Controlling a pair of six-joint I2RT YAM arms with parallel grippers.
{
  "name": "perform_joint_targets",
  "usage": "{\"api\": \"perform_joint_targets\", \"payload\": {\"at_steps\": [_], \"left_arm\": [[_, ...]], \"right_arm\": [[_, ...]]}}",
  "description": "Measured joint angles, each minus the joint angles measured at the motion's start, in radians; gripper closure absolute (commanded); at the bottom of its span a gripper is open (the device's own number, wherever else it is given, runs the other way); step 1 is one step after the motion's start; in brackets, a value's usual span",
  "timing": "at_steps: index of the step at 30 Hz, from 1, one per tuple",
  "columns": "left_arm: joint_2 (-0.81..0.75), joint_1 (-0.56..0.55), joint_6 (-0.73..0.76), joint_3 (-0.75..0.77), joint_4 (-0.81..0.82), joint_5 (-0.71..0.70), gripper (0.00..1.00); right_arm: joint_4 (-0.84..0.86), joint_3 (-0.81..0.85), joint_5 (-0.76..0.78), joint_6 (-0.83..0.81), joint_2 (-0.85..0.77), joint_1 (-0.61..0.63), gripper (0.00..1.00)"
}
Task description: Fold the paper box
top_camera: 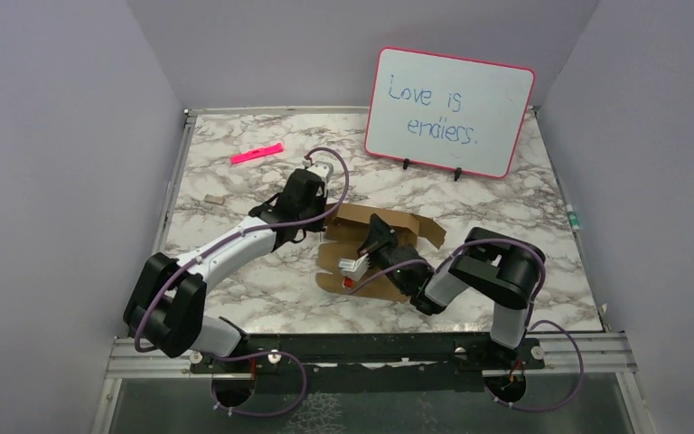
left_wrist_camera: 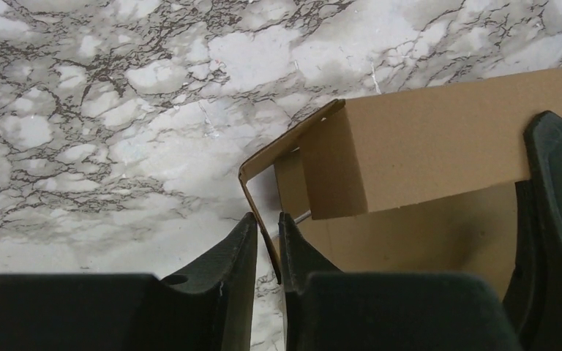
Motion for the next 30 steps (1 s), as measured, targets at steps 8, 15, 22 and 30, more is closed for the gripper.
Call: {"api": "perform_joint_targets", "payload": {"at_steps": [8,15,22,30], "left_arm": [[-0.046,-0.021,-0.059,-0.018,-0.026,0.079,0.83],[-0.056,-0.026,-0.108,-0.043,-0.023,0.114,0.83],[-0.071,-0.048,-0.179,-0.105,0.045,0.138,0.83],[-0.109,-0.059,-0.255,-0.219,0.159,0.153,0.67]], "right_arm": [[0.019,0.024,0.021,-0.007,0.047,0.000,0.98],[0.025,0.034,0.019,-0.019,0.051,0.000,0.98],[0.054,0.035,0.016,-0.056,0.081,0.000,0.98],[0.068,0.035,0.006,-0.090,0.097,0.001,0.98]]}}
